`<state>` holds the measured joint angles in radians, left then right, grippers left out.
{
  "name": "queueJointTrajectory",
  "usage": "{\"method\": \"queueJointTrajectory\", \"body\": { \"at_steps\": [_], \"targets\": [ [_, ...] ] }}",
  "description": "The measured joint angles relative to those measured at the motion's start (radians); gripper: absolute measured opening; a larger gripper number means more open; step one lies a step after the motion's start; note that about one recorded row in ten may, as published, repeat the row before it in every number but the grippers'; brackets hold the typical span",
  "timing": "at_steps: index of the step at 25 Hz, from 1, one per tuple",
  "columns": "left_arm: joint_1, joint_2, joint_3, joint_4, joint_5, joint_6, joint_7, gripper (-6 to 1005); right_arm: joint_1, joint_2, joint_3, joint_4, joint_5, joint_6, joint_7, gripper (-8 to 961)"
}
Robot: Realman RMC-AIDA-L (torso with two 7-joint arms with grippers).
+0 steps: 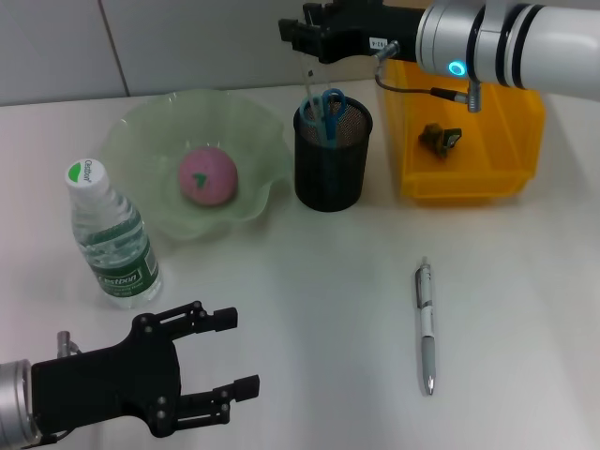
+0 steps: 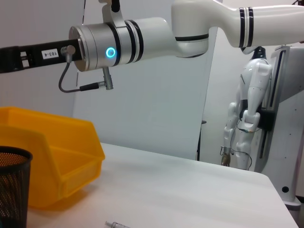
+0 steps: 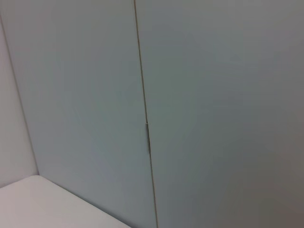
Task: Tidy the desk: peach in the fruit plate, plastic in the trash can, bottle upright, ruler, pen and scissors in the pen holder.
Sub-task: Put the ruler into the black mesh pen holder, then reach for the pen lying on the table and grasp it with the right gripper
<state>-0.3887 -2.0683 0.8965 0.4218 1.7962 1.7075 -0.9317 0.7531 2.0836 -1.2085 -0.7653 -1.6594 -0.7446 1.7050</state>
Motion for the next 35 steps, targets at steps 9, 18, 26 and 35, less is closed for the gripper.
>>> {"method": "queueJointTrajectory", "body": {
  "at_steps": [9, 18, 26, 35],
  "targets": [
    [0.002, 0.002, -0.002, 0.003, 0.0, 0.003, 0.001, 788, -0.007, 0.001, 0.003, 0.013, 0.0, -0.006, -0.011, 448],
    [-0.001, 0.004, -0.006, 0.005, 0.0, 0.003, 0.001, 788, -0.01, 0.001, 0.0, 0.014, 0.003, -0.009, -0.014, 607],
    [-0.002, 0.002, -0.007, 0.005, 0.0, 0.003, 0.001, 788, -0.017, 0.001, 0.006, 0.004, 0.092, -0.01, -0.045, 691],
    [-0.003, 0.0, -0.008, 0.0, -0.009, 0.0, -0.001, 788, -0.061, -0.014, 0.011, -0.111, 0.165, -0.148, -0.026, 694]
  ]
}}
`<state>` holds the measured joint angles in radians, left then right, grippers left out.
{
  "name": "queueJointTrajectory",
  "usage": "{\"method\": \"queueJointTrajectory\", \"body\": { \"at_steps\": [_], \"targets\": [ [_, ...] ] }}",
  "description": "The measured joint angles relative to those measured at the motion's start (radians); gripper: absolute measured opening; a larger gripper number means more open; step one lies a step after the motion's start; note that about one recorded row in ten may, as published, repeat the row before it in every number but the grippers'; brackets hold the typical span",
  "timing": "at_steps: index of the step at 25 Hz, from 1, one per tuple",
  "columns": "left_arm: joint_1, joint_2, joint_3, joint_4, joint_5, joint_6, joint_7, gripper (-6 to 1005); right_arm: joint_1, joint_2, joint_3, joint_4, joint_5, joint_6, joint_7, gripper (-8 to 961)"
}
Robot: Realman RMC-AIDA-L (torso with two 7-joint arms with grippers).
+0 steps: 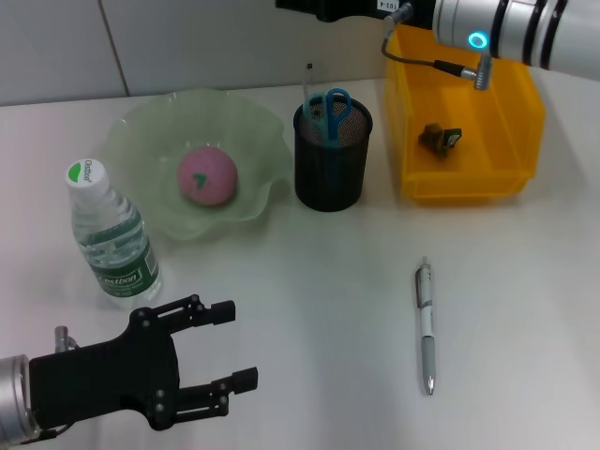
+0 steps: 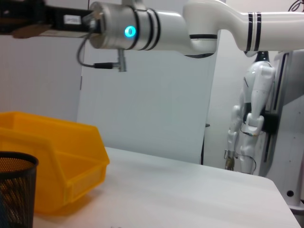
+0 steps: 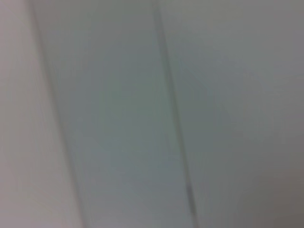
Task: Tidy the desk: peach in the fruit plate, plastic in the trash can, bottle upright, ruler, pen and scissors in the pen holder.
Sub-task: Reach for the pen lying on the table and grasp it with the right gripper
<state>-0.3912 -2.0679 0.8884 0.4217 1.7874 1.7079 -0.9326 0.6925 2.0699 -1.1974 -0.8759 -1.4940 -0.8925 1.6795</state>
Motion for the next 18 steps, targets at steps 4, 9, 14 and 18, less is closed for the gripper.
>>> {"method": "queueJointTrajectory", "body": {
  "at_steps": [4, 9, 14, 18],
  "targets": [
    [-0.001, -0.001, 0.0, -0.003, -0.013, 0.0, -0.005, 788, -0.028, -0.027, 0.003, -0.051, -0.007, -0.147, 0.036, 693],
    [0.0, -0.001, 0.001, -0.003, -0.014, -0.002, -0.01, 788, -0.073, -0.072, 0.023, -0.102, -0.051, -0.387, 0.054, 692],
    [0.005, -0.001, 0.0, -0.005, -0.015, -0.006, -0.011, 788, -0.082, -0.086, 0.12, -0.103, -0.155, -0.564, 0.099, 690],
    [0.003, -0.001, 0.0, -0.005, -0.015, -0.007, -0.023, 788, -0.085, -0.087, 0.172, -0.102, -0.234, -0.637, 0.186, 691]
  ]
}}
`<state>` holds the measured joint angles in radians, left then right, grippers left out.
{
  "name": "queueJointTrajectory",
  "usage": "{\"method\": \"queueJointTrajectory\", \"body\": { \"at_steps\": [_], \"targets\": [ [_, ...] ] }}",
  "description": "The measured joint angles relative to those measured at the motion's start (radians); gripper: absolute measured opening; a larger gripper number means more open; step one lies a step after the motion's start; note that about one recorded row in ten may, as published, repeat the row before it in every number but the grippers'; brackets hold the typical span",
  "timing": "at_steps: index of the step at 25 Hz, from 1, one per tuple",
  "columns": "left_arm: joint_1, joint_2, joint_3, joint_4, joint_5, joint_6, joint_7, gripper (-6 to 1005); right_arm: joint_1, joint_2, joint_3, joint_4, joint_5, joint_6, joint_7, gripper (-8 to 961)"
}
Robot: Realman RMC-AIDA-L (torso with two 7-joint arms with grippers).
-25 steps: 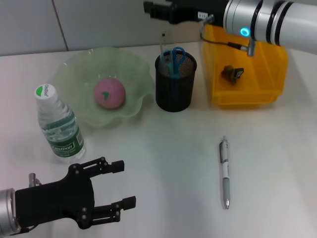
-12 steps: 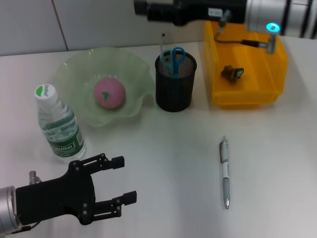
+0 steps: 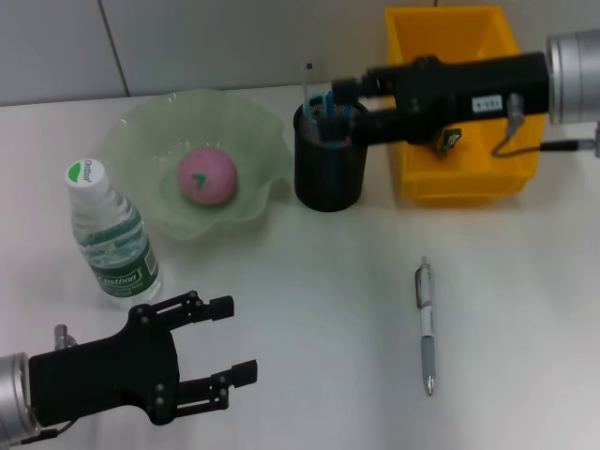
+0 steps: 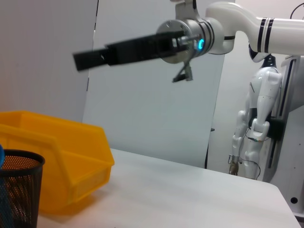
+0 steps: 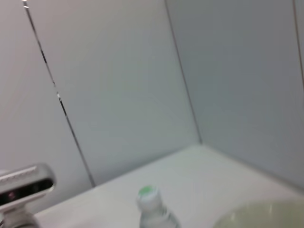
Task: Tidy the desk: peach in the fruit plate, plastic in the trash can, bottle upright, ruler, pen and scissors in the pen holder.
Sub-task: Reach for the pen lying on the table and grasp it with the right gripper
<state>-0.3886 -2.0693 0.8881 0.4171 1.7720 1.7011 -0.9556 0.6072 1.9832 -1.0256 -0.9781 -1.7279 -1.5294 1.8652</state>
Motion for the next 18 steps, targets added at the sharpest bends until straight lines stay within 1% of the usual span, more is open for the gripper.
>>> {"method": "queueJointTrajectory", "body": {
  "at_steps": [3, 4, 5, 7, 8, 9, 10, 12, 13, 14, 15, 16, 17, 18],
  "targets": [
    [-0.001, 0.0, 0.0, 0.0, 0.0, 0.0, -0.005, 788, -0.003, -0.002, 0.021, -0.011, -0.083, -0.036, 0.128, 692],
    [-0.001, 0.0, 0.0, 0.0, 0.0, -0.001, -0.006, 788, -0.001, -0.004, 0.025, -0.032, -0.159, -0.064, 0.252, 692],
    [-0.001, 0.0, 0.0, 0.0, 0.0, -0.001, -0.006, 788, -0.001, -0.004, 0.025, -0.032, -0.159, -0.064, 0.252, 692],
    [-0.002, 0.0, 0.0, 0.0, 0.0, -0.002, -0.007, 788, 0.008, -0.005, 0.026, -0.05, -0.226, -0.1, 0.355, 691],
    [-0.002, 0.0, 0.001, 0.0, 0.0, -0.001, -0.007, 788, 0.017, -0.006, 0.025, -0.061, -0.262, -0.125, 0.417, 691],
    [-0.002, 0.0, 0.001, 0.0, 0.0, -0.001, -0.007, 788, 0.039, -0.007, 0.021, -0.076, -0.325, -0.183, 0.522, 691],
    [-0.003, 0.0, 0.002, 0.0, 0.0, 0.0, -0.005, 788, 0.039, -0.007, 0.021, -0.076, -0.325, -0.183, 0.522, 691],
    [-0.004, 0.0, 0.006, 0.0, 0.0, 0.005, 0.001, 788, 0.076, -0.007, 0.014, -0.085, -0.386, -0.237, 0.621, 691],
    [-0.005, 0.0, 0.008, 0.0, 0.0, 0.007, 0.003, 788, 0.096, -0.005, 0.013, -0.088, -0.423, -0.259, 0.665, 690],
    [-0.005, 0.0, 0.008, 0.0, 0.0, 0.007, 0.003, 788, 0.135, 0.001, 0.011, -0.088, -0.509, -0.292, 0.742, 690],
    [-0.006, 0.0, 0.009, 0.0, 0.0, 0.009, 0.003, 788, 0.135, 0.001, 0.011, -0.088, -0.509, -0.292, 0.742, 690],
    [-0.006, 0.0, 0.009, 0.0, 0.0, 0.009, 0.003, 788, 0.177, 0.014, 0.011, -0.085, -0.626, -0.307, 0.807, 690],
    [-0.007, 0.0, 0.009, 0.001, 0.0, 0.012, 0.003, 788, 0.177, 0.014, 0.011, -0.085, -0.626, -0.307, 0.807, 690],
    [-0.007, 0.0, 0.009, 0.001, 0.0, 0.012, 0.003, 789, 0.198, 0.023, 0.011, -0.081, -0.682, -0.311, 0.834, 691]
  ]
}}
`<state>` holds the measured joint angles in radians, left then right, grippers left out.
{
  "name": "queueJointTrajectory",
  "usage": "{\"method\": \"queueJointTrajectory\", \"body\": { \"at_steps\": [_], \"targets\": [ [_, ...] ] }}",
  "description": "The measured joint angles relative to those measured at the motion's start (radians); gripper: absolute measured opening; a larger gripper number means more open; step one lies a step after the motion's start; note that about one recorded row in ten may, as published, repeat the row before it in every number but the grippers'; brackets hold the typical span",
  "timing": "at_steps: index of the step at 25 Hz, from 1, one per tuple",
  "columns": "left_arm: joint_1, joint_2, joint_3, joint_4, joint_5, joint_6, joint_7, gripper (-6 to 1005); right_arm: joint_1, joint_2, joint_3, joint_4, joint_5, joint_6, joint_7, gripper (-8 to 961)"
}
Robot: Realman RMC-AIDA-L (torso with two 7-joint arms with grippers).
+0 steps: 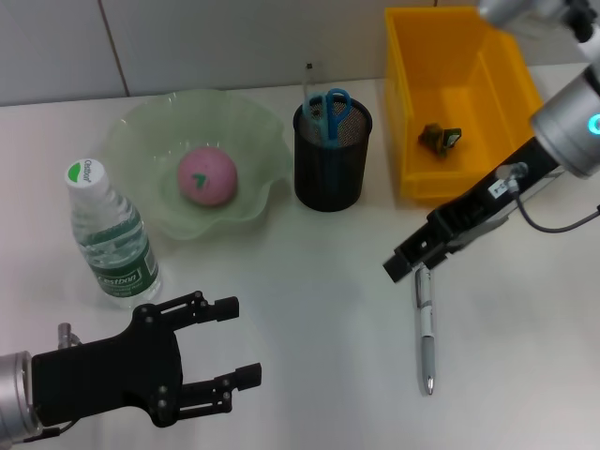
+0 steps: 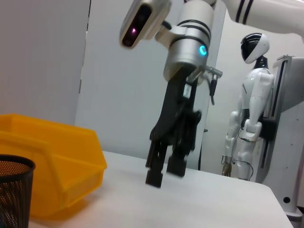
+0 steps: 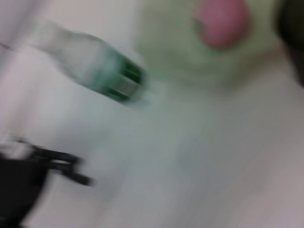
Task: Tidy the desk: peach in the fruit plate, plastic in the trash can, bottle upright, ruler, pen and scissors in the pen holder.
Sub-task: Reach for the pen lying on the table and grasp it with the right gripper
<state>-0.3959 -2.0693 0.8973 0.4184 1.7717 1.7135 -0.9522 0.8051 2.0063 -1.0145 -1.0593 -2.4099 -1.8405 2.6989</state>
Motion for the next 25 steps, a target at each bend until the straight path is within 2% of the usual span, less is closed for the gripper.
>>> {"method": "queueJointTrajectory", "body": {
  "at_steps": [1, 3, 5, 6, 9, 13, 15, 20, 25],
  "targets": [
    [0.0, 0.0, 0.0, 0.004, 0.0, 0.001, 0.0, 789, 0.04, 0.017, 0.0, 0.012, -0.105, -0.007, 0.04, 691],
    [0.0, 0.0, 0.0, 0.005, 0.0, 0.001, 0.0, 789, 0.059, 0.025, 0.0, 0.021, -0.152, -0.01, 0.057, 692],
    [-0.003, 0.0, 0.0, 0.006, 0.0, 0.002, 0.0, 789, 0.102, 0.041, -0.003, 0.046, -0.228, -0.013, 0.081, 692],
    [-0.007, 0.0, 0.0, 0.006, 0.0, 0.003, 0.0, 789, 0.141, 0.056, -0.013, 0.077, -0.297, -0.008, 0.105, 691],
    [-0.01, 0.0, 0.0, 0.007, 0.0, 0.005, 0.0, 789, 0.17, 0.066, -0.027, 0.106, -0.345, 0.008, 0.12, 689],
    [-0.013, 0.0, 0.0, 0.006, 0.0, 0.007, 0.0, 789, 0.204, 0.07, -0.056, 0.179, -0.371, 0.06, 0.14, 687],
    [-0.015, 0.0, 0.0, 0.006, 0.0, 0.008, -0.003, 789, 0.215, 0.071, -0.068, 0.247, -0.376, 0.129, 0.145, 687],
    [-0.015, -0.001, 0.0, 0.004, 0.0, 0.01, -0.005, 789, 0.217, 0.071, -0.091, 0.278, -0.378, 0.174, 0.145, 687],
    [-0.016, -0.002, 0.0, 0.001, 0.0, 0.012, -0.006, 789, 0.21, 0.072, -0.161, 0.301, -0.379, 0.223, 0.144, 686]
  ]
}}
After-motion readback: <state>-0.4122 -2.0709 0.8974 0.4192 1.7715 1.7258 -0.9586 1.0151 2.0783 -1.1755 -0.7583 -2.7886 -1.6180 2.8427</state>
